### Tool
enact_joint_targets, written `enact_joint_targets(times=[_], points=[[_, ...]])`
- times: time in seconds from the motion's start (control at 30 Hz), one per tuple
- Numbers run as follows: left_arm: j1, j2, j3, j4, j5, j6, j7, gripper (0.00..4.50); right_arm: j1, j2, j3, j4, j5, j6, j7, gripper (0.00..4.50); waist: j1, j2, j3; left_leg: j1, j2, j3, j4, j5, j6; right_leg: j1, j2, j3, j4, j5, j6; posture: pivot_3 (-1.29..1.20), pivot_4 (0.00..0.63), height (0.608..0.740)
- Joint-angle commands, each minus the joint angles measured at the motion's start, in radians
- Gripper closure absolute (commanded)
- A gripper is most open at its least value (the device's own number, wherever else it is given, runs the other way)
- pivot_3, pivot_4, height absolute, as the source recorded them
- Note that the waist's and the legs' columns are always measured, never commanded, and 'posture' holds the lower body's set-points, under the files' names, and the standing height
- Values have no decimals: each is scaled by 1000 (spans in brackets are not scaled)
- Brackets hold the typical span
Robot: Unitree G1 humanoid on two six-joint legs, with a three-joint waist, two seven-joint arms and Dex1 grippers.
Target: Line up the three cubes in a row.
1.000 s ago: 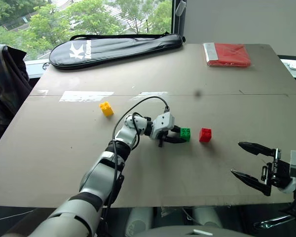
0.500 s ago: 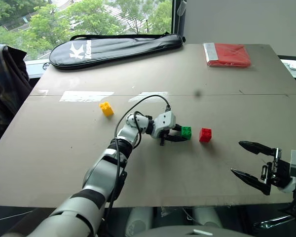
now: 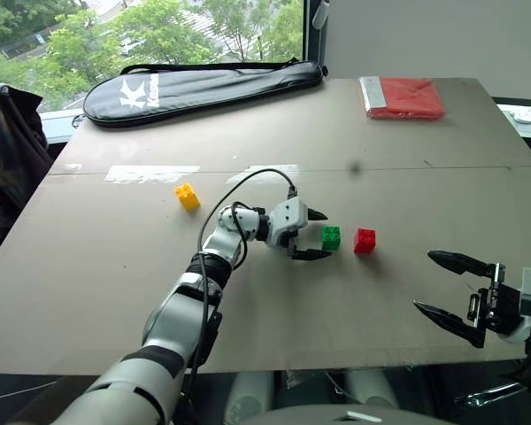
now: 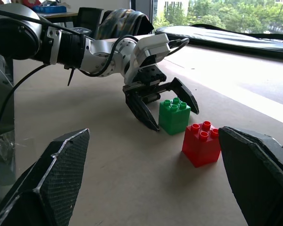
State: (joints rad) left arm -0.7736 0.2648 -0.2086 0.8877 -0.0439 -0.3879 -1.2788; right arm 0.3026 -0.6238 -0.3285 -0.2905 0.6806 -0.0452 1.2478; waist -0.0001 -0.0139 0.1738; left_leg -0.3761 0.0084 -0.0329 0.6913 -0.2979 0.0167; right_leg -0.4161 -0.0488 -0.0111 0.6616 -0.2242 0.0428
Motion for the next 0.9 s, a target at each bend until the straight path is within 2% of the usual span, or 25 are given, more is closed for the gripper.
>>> enact_joint_targets(times=[0.03, 0.13, 0.27, 0.37, 0.5, 0.63, 0.77, 0.9], points=[[178, 107, 79, -363, -135, 126, -27, 27, -41, -8, -9, -10, 31, 19, -6, 0, -21, 1, 0, 0, 1, -1, -1, 0, 0, 0, 0, 1, 0, 1, -3, 0, 150, 700], [304, 171, 133, -619, -230, 264, 10, 27, -70, -1, -9, -14, 51, 45, -29, 0, -13, 1, 1, 1, 5, -2, -3, 0, 0, -2, 1, 3, 1, 1, -3, 0, 150, 700], [532, 277, 289, -951, -337, 452, 152, 27, -124, 10, 5, -19, 85, 88, -49, 0, -10, 1, 2, 1, 4, -2, -3, 0, 0, -2, -2, 3, 0, 1, -3, 0, 150, 700], [646, 201, 477, -1059, -317, 515, 488, 27, -191, 25, 39, 38, 75, 89, -31, 0, -5, 2, 2, 0, 3, -1, -3, 0, 0, -2, -5, 3, -1, 1, -3, 0, 150, 700], [689, 136, 514, -1080, -157, 533, 771, 27, -244, 34, 68, 108, 54, 70, 16, 0, 15, 1, 2, 2, 1, -2, -1, 0, 0, 1, -5, 2, -2, 2, -2, 0, 150, 700], [697, 49, 476, -1097, -65, 602, 969, 27, -301, 37, 85, 155, 46, 71, 41, 0, 16, 0, 2, 3, 0, -2, -1, 0, 0, 2, -5, 2, -2, 2, -2, 0, 150, 700], [651, -31, 398, -1023, 51, 657, 1132, 27, -343, 42, 94, 194, 35, 66, 63, 0, 15, 0, 2, 3, -2, -2, -1, 0, 0, 2, -5, 3, -2, 2, -2, 0, 150, 700], [572, -99, 389, -921, 117, 679, 1296, 27, -361, 43, 93, 212, 28, 61, 70, 0, 15, 0, 2, 3, -2, -2, -1, 0, 0, 2, -5, 2, -1, 2, -2, 0, 150, 700]])
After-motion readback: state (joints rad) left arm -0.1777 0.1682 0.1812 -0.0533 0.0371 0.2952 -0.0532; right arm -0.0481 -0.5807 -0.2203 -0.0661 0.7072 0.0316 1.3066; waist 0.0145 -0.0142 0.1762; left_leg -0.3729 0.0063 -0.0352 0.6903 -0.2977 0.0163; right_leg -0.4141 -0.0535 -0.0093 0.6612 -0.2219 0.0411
